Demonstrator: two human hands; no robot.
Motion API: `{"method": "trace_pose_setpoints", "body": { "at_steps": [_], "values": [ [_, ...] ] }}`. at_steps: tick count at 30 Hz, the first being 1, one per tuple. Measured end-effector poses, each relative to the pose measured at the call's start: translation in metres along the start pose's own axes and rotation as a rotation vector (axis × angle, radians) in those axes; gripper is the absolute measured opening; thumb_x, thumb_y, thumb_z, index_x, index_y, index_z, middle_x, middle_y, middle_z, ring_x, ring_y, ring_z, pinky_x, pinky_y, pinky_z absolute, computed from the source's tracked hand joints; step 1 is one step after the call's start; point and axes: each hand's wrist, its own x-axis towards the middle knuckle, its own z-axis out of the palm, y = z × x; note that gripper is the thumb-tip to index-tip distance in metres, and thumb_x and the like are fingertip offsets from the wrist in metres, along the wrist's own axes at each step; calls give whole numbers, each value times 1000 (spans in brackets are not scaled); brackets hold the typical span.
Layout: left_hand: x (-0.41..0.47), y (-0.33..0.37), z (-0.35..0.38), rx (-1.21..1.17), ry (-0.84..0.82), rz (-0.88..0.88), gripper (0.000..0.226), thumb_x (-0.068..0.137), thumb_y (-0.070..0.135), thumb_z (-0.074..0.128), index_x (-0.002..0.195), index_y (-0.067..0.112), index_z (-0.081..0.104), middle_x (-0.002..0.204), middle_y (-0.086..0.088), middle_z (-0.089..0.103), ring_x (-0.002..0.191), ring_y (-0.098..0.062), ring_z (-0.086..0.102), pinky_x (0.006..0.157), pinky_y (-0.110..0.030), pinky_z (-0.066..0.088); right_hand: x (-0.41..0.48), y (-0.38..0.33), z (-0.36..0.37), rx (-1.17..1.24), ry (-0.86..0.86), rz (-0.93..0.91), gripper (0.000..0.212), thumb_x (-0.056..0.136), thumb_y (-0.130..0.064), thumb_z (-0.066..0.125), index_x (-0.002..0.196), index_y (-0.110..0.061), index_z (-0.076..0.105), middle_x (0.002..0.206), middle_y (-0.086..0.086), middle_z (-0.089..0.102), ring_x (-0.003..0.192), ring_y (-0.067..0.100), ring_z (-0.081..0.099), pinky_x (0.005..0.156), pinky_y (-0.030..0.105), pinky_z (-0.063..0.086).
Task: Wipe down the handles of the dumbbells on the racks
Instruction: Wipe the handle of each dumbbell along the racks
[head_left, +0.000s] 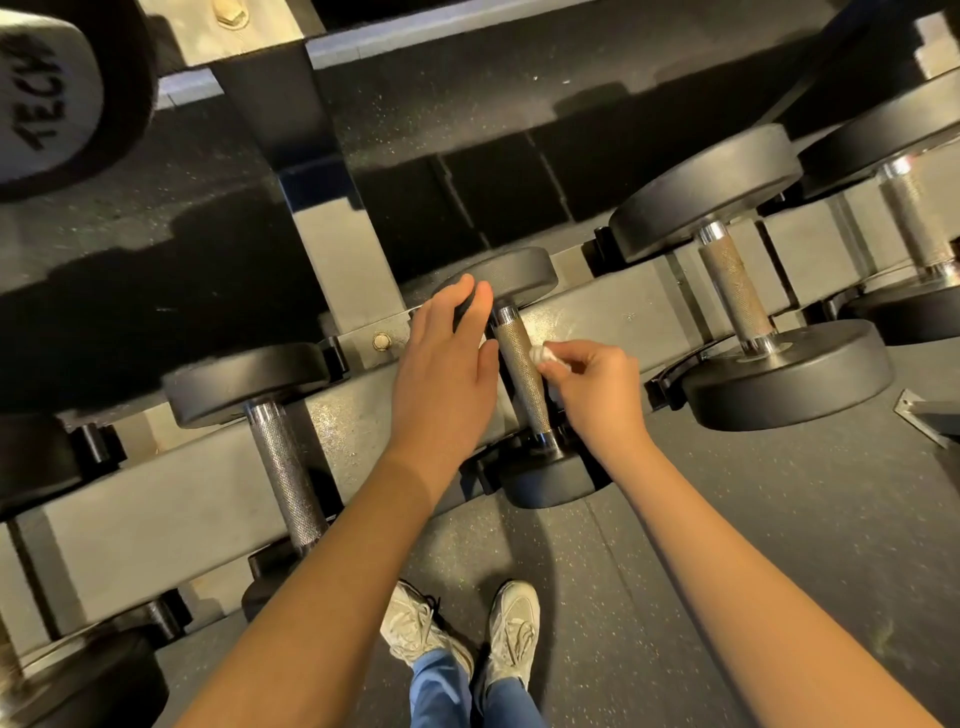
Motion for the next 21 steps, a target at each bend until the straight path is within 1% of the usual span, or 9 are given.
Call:
{"method": "trace_pose_setpoints", "body": {
  "at_steps": [3, 5, 7, 10, 13, 16, 17, 19, 21],
  "values": [
    [-1, 0, -1, 2, -10, 4, 53, 99, 19, 43, 150, 22, 26, 154, 5, 22, 142, -10, 15, 112, -30, 28, 19, -8, 9, 63, 24, 13, 21, 87, -19, 68, 104, -7, 73, 77, -4, 64, 65, 5, 55, 67, 18, 48],
    [-1, -1, 0, -2, -7, 8, 53, 99, 18, 43, 150, 22, 26, 154, 5, 22, 142, -10, 15, 111, -28, 27, 26, -11, 13, 46, 18, -3, 18, 89, -19, 66, 103, -11, 73, 73, -10, 62, 67, 5, 55, 72, 25, 49],
    [-1, -2, 0, -6, 3, 12, 53, 99, 18, 43, 150, 22, 27, 153, 5, 23, 141, -9, 15, 110, -28, 28, 27, -10, 12, 65, -24, -13, 15, 89, -22, 65, 99, -15, 74, 71, -14, 59, 68, 4, 55, 72, 26, 48],
    [-1, -2, 2, -10, 13, 16, 52, 99, 17, 43, 149, 22, 28, 153, 4, 25, 141, -10, 17, 107, -28, 31, 22, 0, 2, 172, -145, 17, 4, 87, -23, 68, 85, -23, 72, 86, -3, 62, 77, 12, 61, 76, 29, 50],
    [-1, -3, 2, -11, 24, 30, 52, 99, 15, 44, 149, 20, 30, 152, 2, 28, 141, -13, 20, 107, -29, 32, 19, 8, -6, 77, -219, -24, 8, 83, -19, 72, 87, -25, 69, 99, 2, 61, 90, 13, 59, 85, 25, 46],
    [0, -4, 2, -3, 24, 29, 51, 99, 15, 44, 148, 19, 31, 151, 2, 28, 140, -13, 20, 106, -30, 33, 20, 6, -4, 31, -211, -21, 11, 82, -15, 73, 90, -21, 70, 91, -1, 65, 78, 6, 57, 71, 10, 42],
    [0, -4, 2, -2, 21, 31, 51, 99, 15, 44, 148, 19, 31, 151, 1, 29, 140, -13, 20, 106, -30, 34, 20, 5, -3, 20, -191, -24, 10, 81, -14, 74, 88, -21, 71, 89, 0, 66, 76, 7, 57, 69, 9, 43],
    [0, -5, 1, -2, 14, 36, 51, 99, 15, 43, 148, 19, 31, 151, 1, 29, 140, -13, 20, 106, -30, 35, 23, 4, 0, 71, -157, -2, 9, 79, -15, 76, 83, -22, 71, 83, 2, 67, 73, 11, 59, 73, 18, 49],
    [0, -6, 2, -3, 16, 37, 51, 99, 15, 43, 148, 19, 30, 151, 2, 28, 140, -13, 20, 106, -30, 35, 26, 0, 5, 146, -121, 35, 10, 79, -18, 77, 76, -25, 70, 73, -3, 65, 67, 10, 57, 71, 27, 51]
  ]
}}
